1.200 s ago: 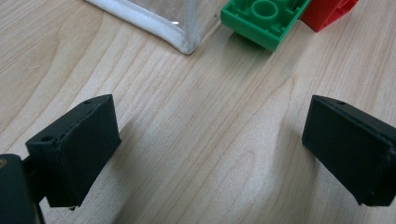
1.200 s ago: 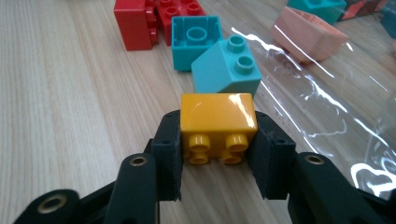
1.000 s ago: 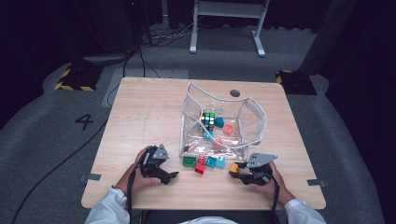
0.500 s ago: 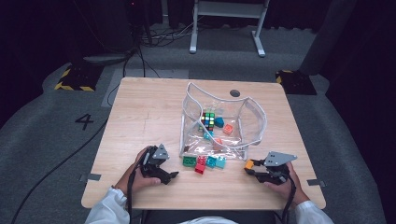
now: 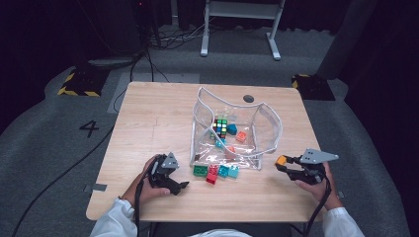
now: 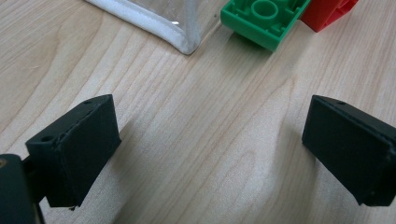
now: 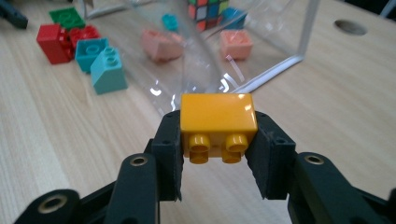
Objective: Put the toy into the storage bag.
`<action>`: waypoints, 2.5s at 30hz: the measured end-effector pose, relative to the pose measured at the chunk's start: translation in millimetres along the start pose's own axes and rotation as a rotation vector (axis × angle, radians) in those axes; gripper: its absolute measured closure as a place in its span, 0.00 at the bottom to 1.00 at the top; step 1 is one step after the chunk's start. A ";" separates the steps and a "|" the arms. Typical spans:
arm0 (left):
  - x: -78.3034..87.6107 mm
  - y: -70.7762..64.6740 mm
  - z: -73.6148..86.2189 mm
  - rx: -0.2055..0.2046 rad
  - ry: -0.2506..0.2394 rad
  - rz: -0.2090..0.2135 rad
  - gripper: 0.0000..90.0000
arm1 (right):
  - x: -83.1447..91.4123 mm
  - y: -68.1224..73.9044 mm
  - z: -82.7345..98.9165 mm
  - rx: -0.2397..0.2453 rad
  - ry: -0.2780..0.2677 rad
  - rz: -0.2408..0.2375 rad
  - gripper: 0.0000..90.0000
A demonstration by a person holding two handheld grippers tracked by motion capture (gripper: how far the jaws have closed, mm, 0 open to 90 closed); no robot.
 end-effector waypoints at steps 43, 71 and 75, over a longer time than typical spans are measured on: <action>0.0 0.0 0.0 0.000 0.000 0.000 0.04 | 14.3 -38.2 -162.2 0.126 -0.074 -0.003 0.66; 0.0 0.0 0.0 0.000 0.000 0.000 0.05 | -77.7 -27.7 -156.5 0.233 0.380 -0.119 0.66; 0.0 0.0 0.0 0.000 0.000 0.000 0.05 | -83.4 -28.1 -158.5 0.251 0.428 -0.121 0.66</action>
Point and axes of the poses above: each handheld gripper's, and its own axes: x roughly backward along the jaws, z roughly out of its underside, y roughly to its left, the point moved 8 cm from there along -x, roughly forward along the jaws, and after that the axes turned 15 degrees about -z, right-handed, at the moved point
